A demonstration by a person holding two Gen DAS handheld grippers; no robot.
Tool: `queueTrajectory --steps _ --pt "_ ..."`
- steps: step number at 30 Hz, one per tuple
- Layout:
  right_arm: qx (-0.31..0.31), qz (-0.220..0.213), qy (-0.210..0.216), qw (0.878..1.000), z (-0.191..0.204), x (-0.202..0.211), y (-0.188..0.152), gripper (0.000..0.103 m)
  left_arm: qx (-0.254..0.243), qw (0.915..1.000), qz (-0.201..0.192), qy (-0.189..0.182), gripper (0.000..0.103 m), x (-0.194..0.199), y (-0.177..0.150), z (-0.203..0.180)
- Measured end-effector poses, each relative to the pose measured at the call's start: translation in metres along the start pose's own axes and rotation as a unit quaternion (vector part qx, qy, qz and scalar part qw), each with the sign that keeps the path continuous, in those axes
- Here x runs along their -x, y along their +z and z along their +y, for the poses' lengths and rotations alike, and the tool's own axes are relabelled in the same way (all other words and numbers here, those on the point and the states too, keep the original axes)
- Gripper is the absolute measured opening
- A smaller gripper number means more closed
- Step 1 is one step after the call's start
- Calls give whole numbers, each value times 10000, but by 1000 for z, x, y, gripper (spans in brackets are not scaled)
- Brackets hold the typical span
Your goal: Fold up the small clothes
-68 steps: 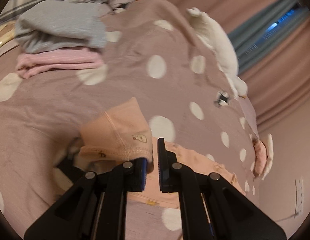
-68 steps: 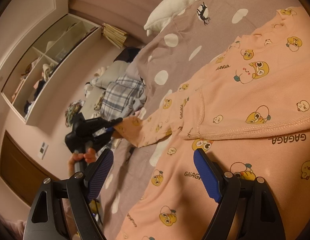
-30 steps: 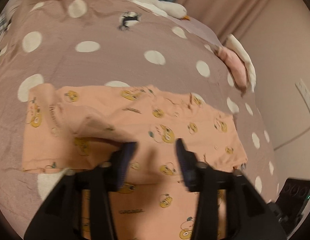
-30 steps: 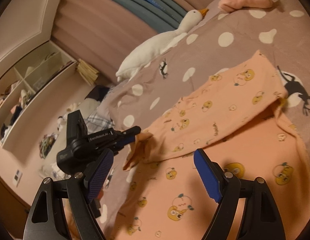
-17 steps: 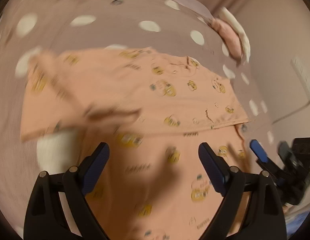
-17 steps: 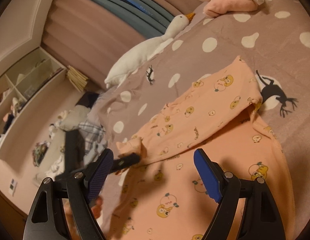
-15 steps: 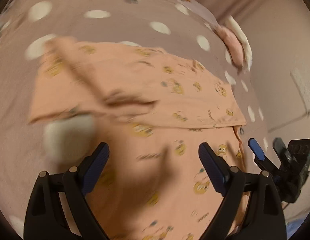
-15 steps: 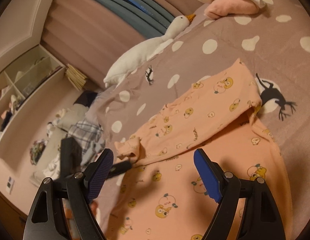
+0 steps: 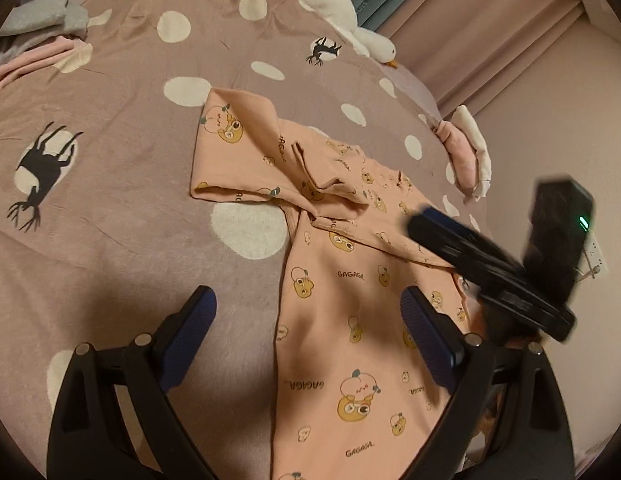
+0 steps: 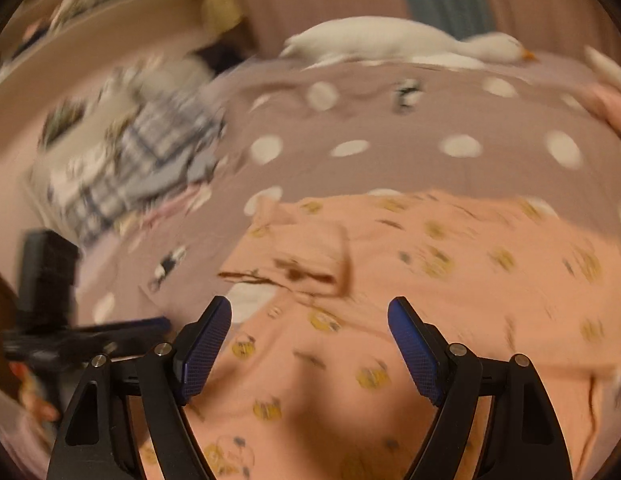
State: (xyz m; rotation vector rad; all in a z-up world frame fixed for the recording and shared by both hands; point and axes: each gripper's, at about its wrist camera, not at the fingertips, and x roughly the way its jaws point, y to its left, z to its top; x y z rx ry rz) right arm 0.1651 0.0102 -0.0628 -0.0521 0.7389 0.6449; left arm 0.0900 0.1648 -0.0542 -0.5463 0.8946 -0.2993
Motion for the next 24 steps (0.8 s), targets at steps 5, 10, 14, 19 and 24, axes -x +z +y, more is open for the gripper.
queueTrajectory --steps 5,10,14,19,24 --pt "1224 509 -391 9904 35 -50 12 75 82 9999 12 -77 94 7 -7 12" --pt "1457 970 -500 9833 35 -81 17 21 275 9995 5 -127 94 10 -11 27" --pt "332 656 -233 9970 -4 -67 24 10 345 9993 -12 -132 94 12 -12 34" --pt "-1419 -43 171 9897 -75 -24 13 7 410 9991 -38 -138 94 13 -11 38" --pt "-2751 -331 561 9592 -131 0 -15 7 437 9989 -16 -137 94 10 -12 38"
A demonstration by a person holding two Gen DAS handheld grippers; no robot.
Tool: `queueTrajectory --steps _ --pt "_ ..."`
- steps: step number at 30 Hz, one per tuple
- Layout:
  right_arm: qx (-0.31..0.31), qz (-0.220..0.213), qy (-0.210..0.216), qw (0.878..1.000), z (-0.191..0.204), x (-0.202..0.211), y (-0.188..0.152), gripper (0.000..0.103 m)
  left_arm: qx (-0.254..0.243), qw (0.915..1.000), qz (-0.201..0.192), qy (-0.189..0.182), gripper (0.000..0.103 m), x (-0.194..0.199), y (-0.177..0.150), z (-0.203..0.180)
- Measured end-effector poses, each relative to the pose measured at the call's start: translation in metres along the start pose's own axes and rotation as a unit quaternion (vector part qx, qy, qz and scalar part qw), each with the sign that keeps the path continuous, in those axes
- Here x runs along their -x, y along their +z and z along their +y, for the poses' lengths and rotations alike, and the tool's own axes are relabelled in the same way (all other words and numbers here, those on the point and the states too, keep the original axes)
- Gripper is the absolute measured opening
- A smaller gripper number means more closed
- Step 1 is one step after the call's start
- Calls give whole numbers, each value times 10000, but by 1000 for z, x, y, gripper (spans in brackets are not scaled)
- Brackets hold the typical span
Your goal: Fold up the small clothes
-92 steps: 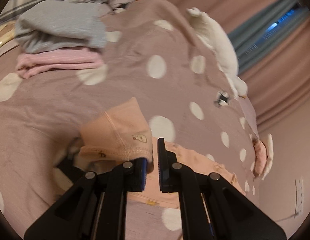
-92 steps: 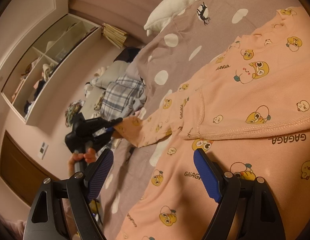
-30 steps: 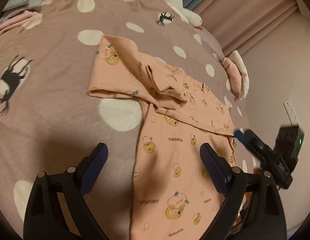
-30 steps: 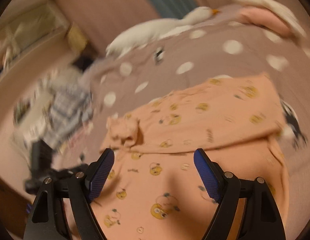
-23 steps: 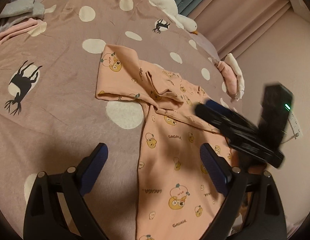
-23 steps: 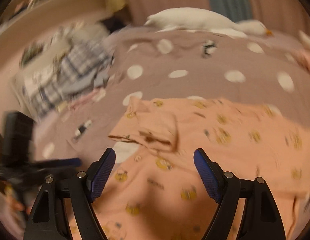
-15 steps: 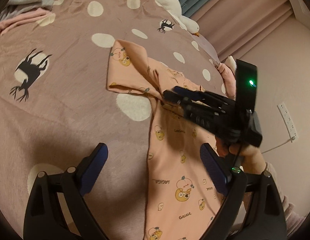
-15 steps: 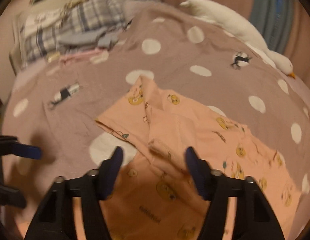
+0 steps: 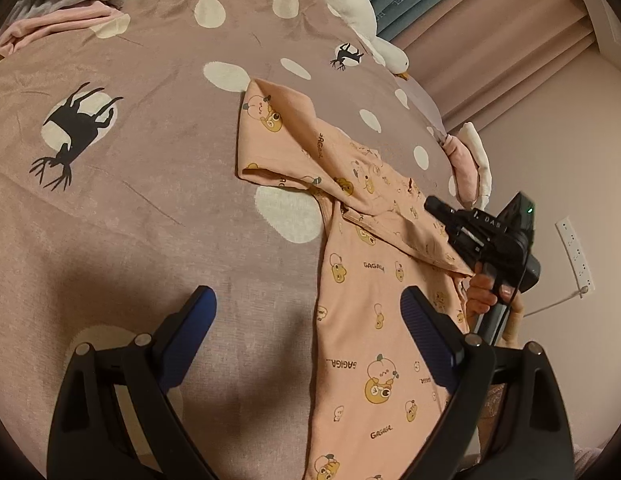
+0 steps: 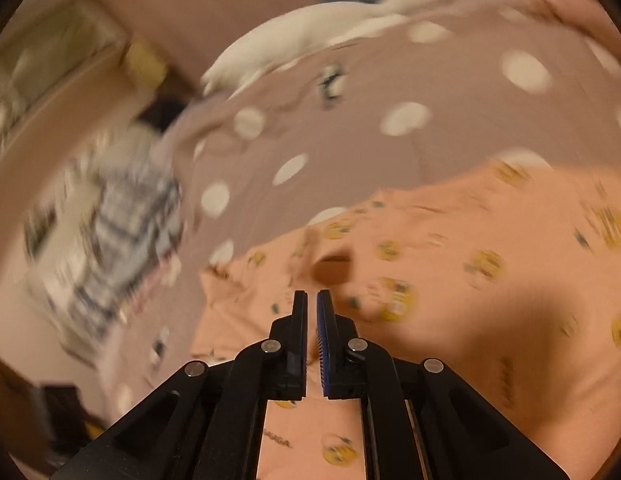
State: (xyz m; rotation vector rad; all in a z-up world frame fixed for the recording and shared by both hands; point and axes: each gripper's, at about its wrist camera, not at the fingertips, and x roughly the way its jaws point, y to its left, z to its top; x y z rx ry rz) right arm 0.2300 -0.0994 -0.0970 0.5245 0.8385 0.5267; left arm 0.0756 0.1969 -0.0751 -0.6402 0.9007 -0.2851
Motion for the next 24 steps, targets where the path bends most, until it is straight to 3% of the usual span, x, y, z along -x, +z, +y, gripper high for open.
queueTrajectory --steps 2,5,6,12,16,17,18,20,24 --pt "-374 119 46 9992 -20 -1 -1 12 2 10000 21 3 94 -1 0 -1" --pt "-632 181 86 9978 -28 -7 0 46 -27 10000 49 22 93 -3 0 -5" --pt "-615 174 116 9979 -25 -9 0 48 -50 10000 68 36 93 -3 0 -6" --pt "160 477 -310 9983 7 -43 13 48 -73 9999 115 80 94 -6 -1 -6" --pt "808 860 -824 9896 25 -78 12 48 -48 9999 126 78 93 -7 -1 -5" --pt "966 866 -936 9871 28 -81 10 45 -42 9999 128 91 94 -8 -1 -5" --pt "1178 840 -1071 9837 33 -83 7 29 -38 9998 135 103 94 -8 -1 -4" --pt "1506 807 -1198 9780 43 -86 2 12 -15 9998 157 124 93 -9 -1 -3" --pt "1581 451 -1065 9806 56 -67 9 9 -21 9997 170 157 94 -9 -1 -4"
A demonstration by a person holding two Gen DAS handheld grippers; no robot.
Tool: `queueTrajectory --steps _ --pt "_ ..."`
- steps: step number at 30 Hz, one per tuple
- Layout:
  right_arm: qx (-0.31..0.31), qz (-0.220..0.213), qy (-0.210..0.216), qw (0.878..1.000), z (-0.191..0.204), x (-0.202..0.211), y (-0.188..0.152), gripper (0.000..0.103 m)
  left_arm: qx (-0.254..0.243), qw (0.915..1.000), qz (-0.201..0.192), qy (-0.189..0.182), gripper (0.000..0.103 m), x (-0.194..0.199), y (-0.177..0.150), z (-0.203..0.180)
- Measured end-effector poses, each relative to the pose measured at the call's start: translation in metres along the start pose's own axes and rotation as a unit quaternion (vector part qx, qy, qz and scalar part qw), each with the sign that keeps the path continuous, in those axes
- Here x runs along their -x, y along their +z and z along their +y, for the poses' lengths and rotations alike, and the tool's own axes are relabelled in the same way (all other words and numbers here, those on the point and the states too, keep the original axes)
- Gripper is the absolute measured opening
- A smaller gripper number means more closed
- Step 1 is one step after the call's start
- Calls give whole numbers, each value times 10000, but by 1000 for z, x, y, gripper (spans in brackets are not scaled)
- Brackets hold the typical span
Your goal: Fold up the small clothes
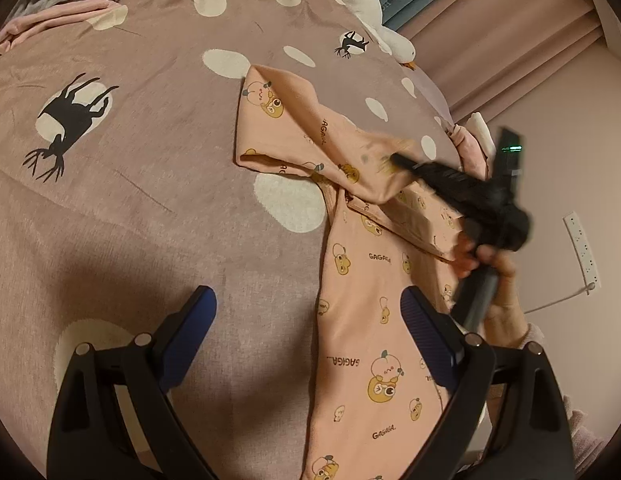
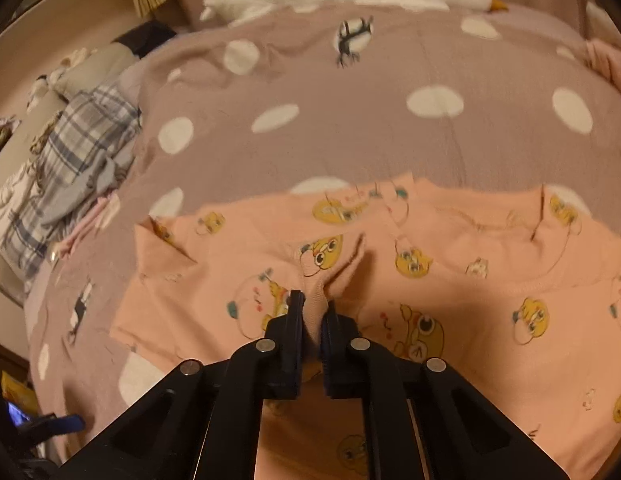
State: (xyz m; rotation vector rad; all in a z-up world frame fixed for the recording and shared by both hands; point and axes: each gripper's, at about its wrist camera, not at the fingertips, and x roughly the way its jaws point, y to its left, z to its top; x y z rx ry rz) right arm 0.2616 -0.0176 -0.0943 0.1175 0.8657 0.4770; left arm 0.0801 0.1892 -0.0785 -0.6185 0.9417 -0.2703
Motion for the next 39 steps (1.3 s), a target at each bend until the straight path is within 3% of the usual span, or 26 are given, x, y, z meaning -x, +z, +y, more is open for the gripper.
queueTrajectory --steps 5,10,18,23,25,28,31,33,36,39 --pt "-363 -1077 531 9921 -19 86 24 9 -37 10000 64 5 93 -3 -1 -5" --pt "-523 -1546 423 9857 -51 141 26 9 -142 9998 142 -64 94 -11 -1 -18" --pt "-1137 -947 -419 9881 -118 117 -14 9 -558 9981 257 0 93 -26 11 -52" --pt "-1666 -1180 -595 9771 -142 118 -30 9 -735 9969 282 57 93 -32 19 -66" --pt "-1679 -1299 -577 9755 -145 125 -31 9 -765 9965 318 51 93 -37 22 -70" --pt "-1484 -1066 -971 9784 -146 123 -32 9 -802 9961 364 72 93 -46 26 -75" --pt "-1455 -739 -1000 9815 -153 117 -36 9 -874 9954 379 112 93 -56 36 -83" --pt "-1441 -561 -1186 9808 -157 116 -38 14 -946 9947 353 168 93 -63 44 -90" --pt "-1419 -775 -1351 9775 -161 130 -42 24 -1069 9936 287 236 93 -72 55 -99" --pt "-1238 -1076 -1366 9769 -158 147 -41 25 -1173 9924 218 290 92 -85 66 -106"
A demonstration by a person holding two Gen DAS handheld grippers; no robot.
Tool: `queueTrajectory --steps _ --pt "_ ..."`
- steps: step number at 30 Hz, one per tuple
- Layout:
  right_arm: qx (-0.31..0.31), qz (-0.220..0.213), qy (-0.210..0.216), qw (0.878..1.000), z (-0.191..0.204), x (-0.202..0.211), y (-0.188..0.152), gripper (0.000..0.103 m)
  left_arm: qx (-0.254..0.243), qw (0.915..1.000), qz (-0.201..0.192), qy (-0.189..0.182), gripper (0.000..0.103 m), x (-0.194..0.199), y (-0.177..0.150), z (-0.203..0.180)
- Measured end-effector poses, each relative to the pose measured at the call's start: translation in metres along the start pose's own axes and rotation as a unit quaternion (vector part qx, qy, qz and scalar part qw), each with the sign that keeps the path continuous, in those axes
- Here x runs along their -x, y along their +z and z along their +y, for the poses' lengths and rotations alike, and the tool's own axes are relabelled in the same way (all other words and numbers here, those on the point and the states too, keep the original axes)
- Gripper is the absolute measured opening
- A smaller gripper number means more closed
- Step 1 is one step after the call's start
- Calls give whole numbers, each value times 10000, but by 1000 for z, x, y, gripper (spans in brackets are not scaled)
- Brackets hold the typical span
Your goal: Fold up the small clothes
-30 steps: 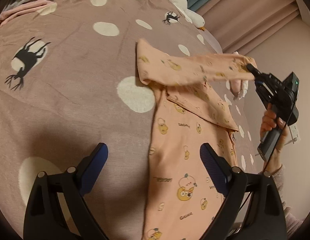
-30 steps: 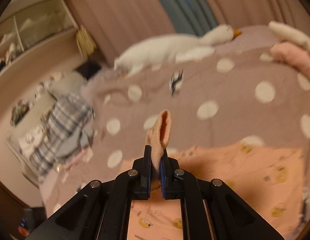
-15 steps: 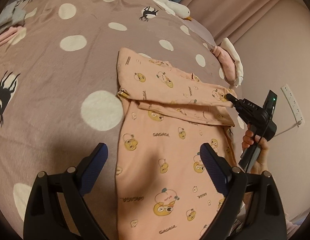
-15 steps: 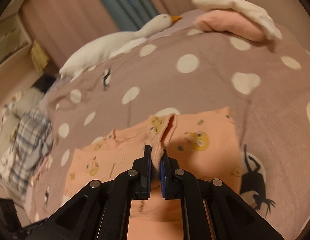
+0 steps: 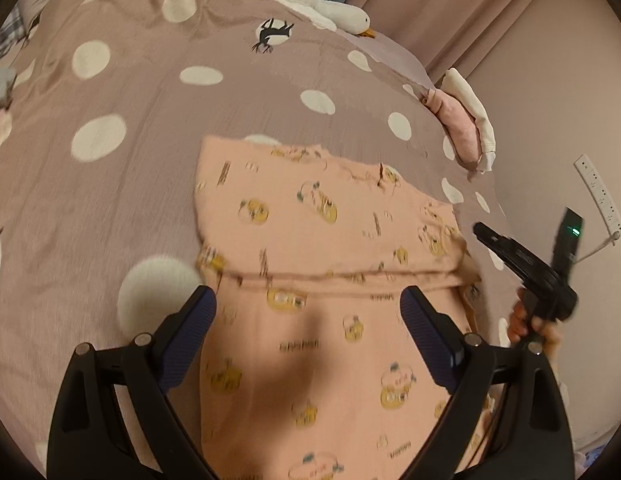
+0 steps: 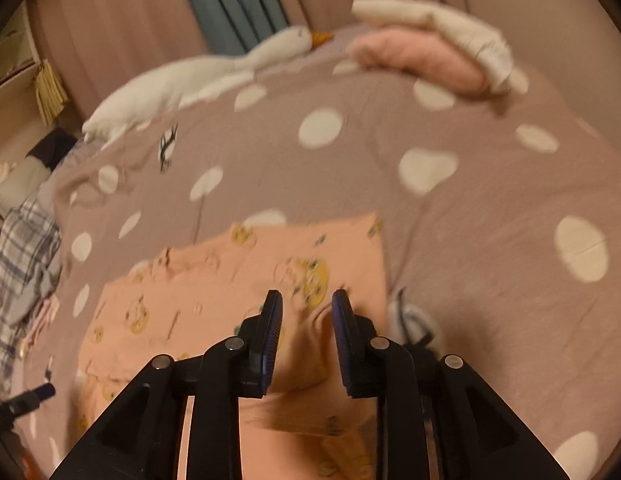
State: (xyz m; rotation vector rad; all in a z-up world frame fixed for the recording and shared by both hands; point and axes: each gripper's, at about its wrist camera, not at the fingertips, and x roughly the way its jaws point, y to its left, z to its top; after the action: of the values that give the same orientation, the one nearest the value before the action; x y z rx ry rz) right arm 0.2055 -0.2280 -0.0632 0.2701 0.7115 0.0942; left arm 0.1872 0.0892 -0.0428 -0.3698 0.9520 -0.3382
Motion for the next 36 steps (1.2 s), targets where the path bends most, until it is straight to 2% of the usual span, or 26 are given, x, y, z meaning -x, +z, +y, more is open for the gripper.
queueTrajectory --steps 3,5,7,11,12,16,20,22,25,27,29,31,33,36 --pt "316 113 420 9986 11 -1 -3 24 -64 10000 10 68 88 -16 7 -2" --pt "556 263 527 9967 20 -6 -8 24 -144 9997 88 160 75 -29 11 -3" --pt "675 426 480 9957 23 -15 -13 24 -166 9991 286 272 66 -45 11 1" --pt "738 861 53 9935 15 -38 -28 24 -206 9968 550 548 61 -65 4 12" --pt "740 882 55 9933 12 -39 -32 23 -200 9967 571 551 61 -66 2 15" --pt "837 852 24 9928 12 -31 -36 21 -221 9970 565 479 61 -57 -4 18" --pt "989 740 230 9921 22 -12 -39 21 -351 9964 594 484 62 -52 -16 18" --pt "1206 761 71 9898 27 -11 -44 21 -345 9964 596 500 62 -52 -19 20" --pt "1272 1096 -231 9855 25 -26 -52 21 -203 9974 554 411 63 -43 -24 21" --pt "1137 990 -81 9885 23 -16 -55 21 -119 9981 524 290 65 -30 -32 22" --pt "1024 891 149 9906 21 1 -58 21 -55 9986 469 235 77 -15 -42 24" --pt "1012 788 233 9915 17 20 -64 25 64 9991 361 199 83 3 -56 31" --pt "944 703 289 9926 10 37 -72 36 177 9992 310 159 84 20 -70 39" --pt "581 686 433 9950 -11 61 -85 44 448 9984 336 35 84 37 -91 52"
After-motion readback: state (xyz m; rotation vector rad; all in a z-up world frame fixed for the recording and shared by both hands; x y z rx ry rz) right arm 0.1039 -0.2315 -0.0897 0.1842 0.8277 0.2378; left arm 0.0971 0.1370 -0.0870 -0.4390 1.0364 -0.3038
